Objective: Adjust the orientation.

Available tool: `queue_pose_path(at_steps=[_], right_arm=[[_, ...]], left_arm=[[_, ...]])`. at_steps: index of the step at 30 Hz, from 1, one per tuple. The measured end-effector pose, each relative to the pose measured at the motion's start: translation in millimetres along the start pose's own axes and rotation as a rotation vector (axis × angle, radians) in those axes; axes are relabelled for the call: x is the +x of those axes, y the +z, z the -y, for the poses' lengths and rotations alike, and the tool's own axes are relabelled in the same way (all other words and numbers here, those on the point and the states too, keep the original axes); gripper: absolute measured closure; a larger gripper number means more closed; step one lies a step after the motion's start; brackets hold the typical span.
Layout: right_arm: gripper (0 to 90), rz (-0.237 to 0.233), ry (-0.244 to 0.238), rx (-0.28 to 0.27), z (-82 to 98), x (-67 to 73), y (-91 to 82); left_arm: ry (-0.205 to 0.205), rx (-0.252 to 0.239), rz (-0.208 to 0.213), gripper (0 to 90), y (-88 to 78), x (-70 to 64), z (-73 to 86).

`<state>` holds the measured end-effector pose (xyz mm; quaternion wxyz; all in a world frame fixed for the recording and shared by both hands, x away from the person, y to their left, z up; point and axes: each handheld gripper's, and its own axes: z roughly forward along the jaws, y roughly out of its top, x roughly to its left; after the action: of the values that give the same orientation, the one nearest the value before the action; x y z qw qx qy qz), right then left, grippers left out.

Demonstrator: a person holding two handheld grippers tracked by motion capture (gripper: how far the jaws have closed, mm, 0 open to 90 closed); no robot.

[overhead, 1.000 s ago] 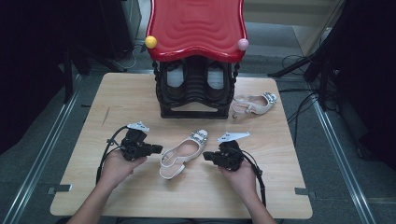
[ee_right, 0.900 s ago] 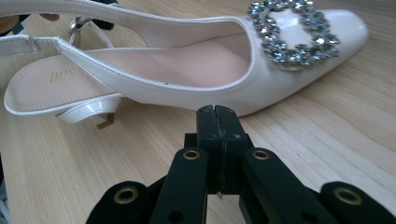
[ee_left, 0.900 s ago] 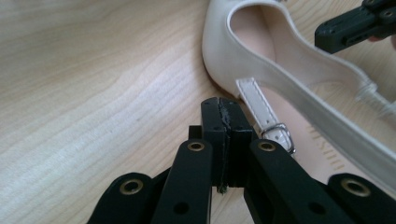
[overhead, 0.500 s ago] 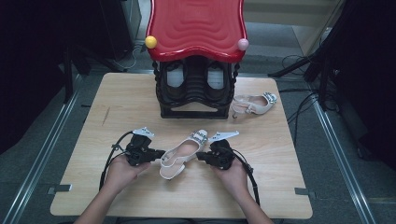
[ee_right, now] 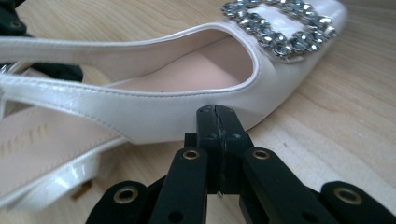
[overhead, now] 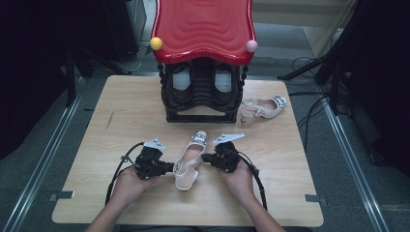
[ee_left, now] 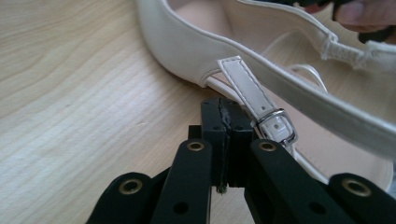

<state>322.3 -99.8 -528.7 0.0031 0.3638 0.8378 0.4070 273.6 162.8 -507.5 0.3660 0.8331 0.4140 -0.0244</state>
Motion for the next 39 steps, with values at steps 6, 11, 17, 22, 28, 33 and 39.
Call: queue_pose_path(at_steps=[6, 11, 17, 22, 28, 33, 39], right_arm=[[90.0, -0.004, 0.002, -0.005, -2.5, -3.2, 2.3], [90.0, 0.004, 0.009, -0.011, -3.3, -3.4, 3.5], [90.0, 0.02, 0.018, -0.002, -4.1, -7.4, -2.7], [90.0, 0.051, 0.015, -0.027, -5.6, -12.5, -14.7], [90.0, 0.091, 0.047, -0.066, -2.1, -23.1, -35.6], [89.7, 0.129, 0.084, -0.097, 3.4, -35.5, -53.0], [88.1, 0.173, 0.126, -0.12, 9.8, -50.0, -68.3]], left_arm=[[0.002, -0.005, 0.019, 88.9, 3.5, -4.5, 0.4], [0.012, -0.009, 0.029, 86.8, 5.3, -4.7, -0.1], [0.007, -0.029, -0.009, 83.1, -5.0, 5.2, 1.3], [-0.02, -0.033, -0.047, 67.7, -14.0, 20.1, 3.3], [-0.025, -0.075, -0.057, 54.3, -24.0, 33.9, 0.9], [-0.017, -0.067, -0.063, 48.9, -24.4, 43.7, -1.0], [-0.025, -0.067, -0.028, 45.4, -22.4, 55.7, -3.3]])
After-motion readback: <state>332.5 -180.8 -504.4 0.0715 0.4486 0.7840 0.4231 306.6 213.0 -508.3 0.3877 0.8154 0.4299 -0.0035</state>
